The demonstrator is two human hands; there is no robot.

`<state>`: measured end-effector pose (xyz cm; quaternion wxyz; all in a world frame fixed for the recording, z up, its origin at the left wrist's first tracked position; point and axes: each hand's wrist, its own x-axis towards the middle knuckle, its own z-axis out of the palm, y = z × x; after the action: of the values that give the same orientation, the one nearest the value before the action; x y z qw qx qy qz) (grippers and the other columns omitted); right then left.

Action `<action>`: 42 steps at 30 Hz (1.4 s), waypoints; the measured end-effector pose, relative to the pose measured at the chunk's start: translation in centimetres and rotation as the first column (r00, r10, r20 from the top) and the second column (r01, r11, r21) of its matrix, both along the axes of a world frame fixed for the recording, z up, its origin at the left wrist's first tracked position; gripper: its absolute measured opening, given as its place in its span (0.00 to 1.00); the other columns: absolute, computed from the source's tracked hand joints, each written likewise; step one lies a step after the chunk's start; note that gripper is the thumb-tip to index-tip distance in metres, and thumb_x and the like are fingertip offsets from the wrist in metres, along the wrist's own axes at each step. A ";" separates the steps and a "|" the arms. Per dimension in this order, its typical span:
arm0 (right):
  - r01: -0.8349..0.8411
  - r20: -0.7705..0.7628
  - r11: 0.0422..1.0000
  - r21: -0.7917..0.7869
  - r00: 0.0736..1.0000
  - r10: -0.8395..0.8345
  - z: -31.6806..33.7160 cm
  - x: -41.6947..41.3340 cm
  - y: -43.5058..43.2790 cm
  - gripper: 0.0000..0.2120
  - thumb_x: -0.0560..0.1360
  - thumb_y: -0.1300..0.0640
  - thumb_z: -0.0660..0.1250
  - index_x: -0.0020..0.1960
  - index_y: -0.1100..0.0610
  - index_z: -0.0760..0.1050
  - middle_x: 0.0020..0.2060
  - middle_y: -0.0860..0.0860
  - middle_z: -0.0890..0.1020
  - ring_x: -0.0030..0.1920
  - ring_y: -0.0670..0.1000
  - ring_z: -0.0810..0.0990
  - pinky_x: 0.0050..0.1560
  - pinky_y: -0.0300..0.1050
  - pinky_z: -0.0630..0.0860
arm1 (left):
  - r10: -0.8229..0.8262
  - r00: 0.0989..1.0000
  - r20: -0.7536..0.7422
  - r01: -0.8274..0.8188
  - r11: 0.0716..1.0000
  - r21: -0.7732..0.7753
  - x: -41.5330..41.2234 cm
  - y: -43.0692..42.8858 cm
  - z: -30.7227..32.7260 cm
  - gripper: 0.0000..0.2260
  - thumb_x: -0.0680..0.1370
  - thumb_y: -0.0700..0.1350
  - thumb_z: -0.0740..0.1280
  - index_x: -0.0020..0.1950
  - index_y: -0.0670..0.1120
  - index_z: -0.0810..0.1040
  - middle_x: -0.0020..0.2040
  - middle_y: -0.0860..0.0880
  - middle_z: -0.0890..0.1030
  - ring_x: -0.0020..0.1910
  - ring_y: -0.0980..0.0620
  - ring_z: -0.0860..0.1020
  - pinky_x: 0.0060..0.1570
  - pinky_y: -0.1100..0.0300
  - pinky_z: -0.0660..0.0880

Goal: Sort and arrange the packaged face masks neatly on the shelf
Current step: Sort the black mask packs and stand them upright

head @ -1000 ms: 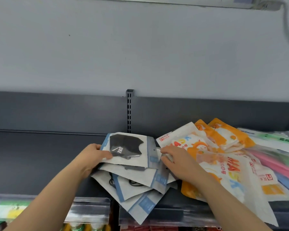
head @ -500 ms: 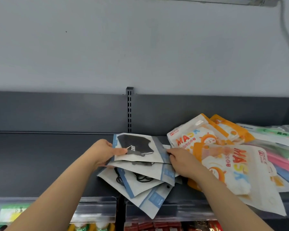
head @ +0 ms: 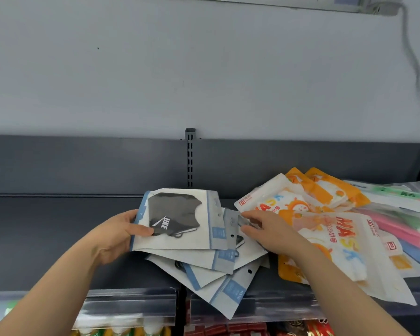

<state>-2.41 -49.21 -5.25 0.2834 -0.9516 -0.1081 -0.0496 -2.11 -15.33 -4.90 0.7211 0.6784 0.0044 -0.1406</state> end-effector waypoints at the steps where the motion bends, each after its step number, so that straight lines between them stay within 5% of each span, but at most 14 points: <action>1: -0.009 0.003 1.000 -0.020 1.000 0.009 0.0 -0.1 0.3 0.14 0.79 0.51 0.62 0.65 0.48 0.75 0.57 0.44 0.78 0.56 0.46 0.75 0.50 0.34 0.70 | 0.015 1.000 0.008 -0.015 1.000 -0.011 0.0 0.0 -0.1 0.29 0.69 0.27 0.69 0.69 0.41 0.71 0.56 0.38 0.83 0.51 0.38 0.82 0.50 0.47 0.78; 5: 0.036 -0.010 0.987 -0.157 0.999 -0.038 0.1 -0.4 0.9 0.13 0.80 0.49 0.60 0.60 0.53 0.75 0.50 0.48 0.79 0.49 0.50 0.77 0.45 0.42 0.73 | 0.071 0.997 0.019 -0.071 0.997 -0.024 0.0 0.0 -0.7 0.41 0.70 0.24 0.68 0.77 0.51 0.59 0.54 0.38 0.84 0.49 0.37 0.83 0.44 0.48 0.78; 7: 0.045 -0.031 0.980 -0.192 0.998 -0.052 0.1 -0.5 0.9 0.12 0.80 0.49 0.59 0.60 0.51 0.74 0.49 0.46 0.78 0.48 0.48 0.76 0.40 0.39 0.68 | 0.099 0.995 0.025 -0.099 0.995 0.002 0.0 0.6 -0.6 0.34 0.70 0.24 0.67 0.74 0.43 0.64 0.54 0.37 0.83 0.46 0.39 0.83 0.40 0.51 0.79; 10: 0.068 -0.082 0.972 -0.224 0.993 -0.088 0.1 -0.4 1.1 0.20 0.79 0.46 0.60 0.69 0.51 0.69 0.59 0.49 0.77 0.53 0.48 0.75 0.48 0.40 0.70 | 0.107 0.994 -0.015 -0.107 0.994 0.028 0.1 1.7 -0.4 0.27 0.64 0.28 0.72 0.63 0.33 0.74 0.50 0.36 0.84 0.39 0.41 0.84 0.33 0.54 0.81; 14: 0.108 -0.136 0.990 -0.087 0.984 -0.119 0.3 0.0 1.5 0.29 0.75 0.44 0.68 0.72 0.51 0.66 0.64 0.50 0.76 0.54 0.48 0.75 0.52 0.41 0.72 | 0.143 0.986 -0.081 -0.142 0.990 0.029 -0.1 1.0 -0.8 0.20 0.67 0.40 0.76 0.56 0.34 0.79 0.46 0.39 0.86 0.38 0.45 0.85 0.33 0.56 0.81; 18: 0.169 -0.181 0.978 0.120 0.973 -0.146 0.7 0.4 1.5 0.31 0.71 0.49 0.74 0.71 0.51 0.68 0.63 0.51 0.77 0.55 0.49 0.76 0.51 0.40 0.74 | 0.155 0.987 -0.046 -0.151 0.986 0.076 -0.2 -0.4 -1.1 0.19 0.69 0.36 0.76 0.57 0.36 0.77 0.48 0.40 0.86 0.47 0.41 0.84 0.42 0.51 0.79; 21: 0.200 -0.113 0.932 0.301 0.978 -0.174 1.1 0.7 1.8 0.24 0.74 0.55 0.72 0.68 0.50 0.72 0.51 0.45 0.80 0.47 0.44 0.78 0.39 0.34 0.72 | 0.120 0.991 -0.055 -0.116 0.991 0.072 -0.5 -0.9 -1.0 0.21 0.68 0.32 0.76 0.60 0.36 0.76 0.49 0.40 0.86 0.47 0.42 0.84 0.43 0.52 0.80; 25: 0.160 -0.074 0.769 0.619 0.987 -0.146 1.7 0.7 2.5 0.19 0.77 0.57 0.69 0.67 0.48 0.72 0.48 0.46 0.83 0.46 0.47 0.83 0.43 0.44 0.80 | 0.145 0.989 -0.033 -0.147 0.988 -0.048 -0.8 -1.6 -0.9 0.31 0.65 0.30 0.77 0.64 0.42 0.69 0.56 0.41 0.82 0.51 0.41 0.83 0.46 0.49 0.79; 29: 0.030 -0.012 0.535 0.844 0.999 -0.038 3.3 0.9 3.9 0.19 0.77 0.60 0.67 0.67 0.51 0.72 0.43 0.44 0.86 0.42 0.46 0.85 0.36 0.39 0.80 | 0.195 0.981 0.004 -0.191 0.965 -0.179 -0.5 -2.9 -0.4 0.36 0.66 0.28 0.75 0.67 0.47 0.64 0.59 0.43 0.79 0.53 0.42 0.81 0.45 0.48 0.80; 32: -0.039 -0.024 0.282 0.959 0.976 0.217 4.7 1.0 4.1 0.29 0.70 0.53 0.74 0.68 0.49 0.69 0.51 0.47 0.85 0.49 0.50 0.85 0.40 0.43 0.81 | 0.272 0.962 0.031 -0.255 0.930 -0.264 -0.2 -3.8 0.0 0.36 0.68 0.28 0.75 0.67 0.51 0.64 0.57 0.46 0.79 0.49 0.44 0.83 0.37 0.51 0.81; 33: -0.047 -0.032 0.272 0.961 0.960 0.279 4.8 0.9 4.1 0.34 0.65 0.52 0.77 0.68 0.47 0.68 0.53 0.48 0.85 0.52 0.52 0.84 0.43 0.45 0.81 | 0.306 0.951 0.039 -0.280 0.911 -0.302 0.0 -4.1 0.0 0.35 0.69 0.29 0.75 0.67 0.52 0.63 0.57 0.46 0.79 0.48 0.44 0.83 0.36 0.51 0.81; 36: -0.019 -0.102 0.457 0.889 0.966 0.239 4.5 0.8 4.7 0.42 0.58 0.55 0.81 0.68 0.48 0.69 0.54 0.50 0.84 0.52 0.54 0.84 0.46 0.51 0.82 | 0.407 0.911 0.067 -0.353 0.853 -0.383 0.2 -4.8 -0.1 0.36 0.71 0.31 0.74 0.68 0.56 0.62 0.57 0.48 0.79 0.49 0.45 0.83 0.38 0.49 0.81; 42: -0.083 0.117 0.608 0.789 0.993 -0.015 5.5 1.5 5.6 0.28 0.66 0.64 0.78 0.61 0.44 0.74 0.49 0.43 0.83 0.46 0.43 0.83 0.39 0.37 0.80 | 0.387 0.878 0.281 -0.331 0.916 -0.228 -0.6 -5.8 -0.7 0.52 0.65 0.38 0.81 0.73 0.67 0.50 0.58 0.55 0.77 0.50 0.54 0.82 0.44 0.54 0.81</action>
<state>-0.92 -43.60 0.28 0.6692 -0.7216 -0.1088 -0.1399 -2.71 -21.15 -5.56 0.7817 0.6143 0.0012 0.1080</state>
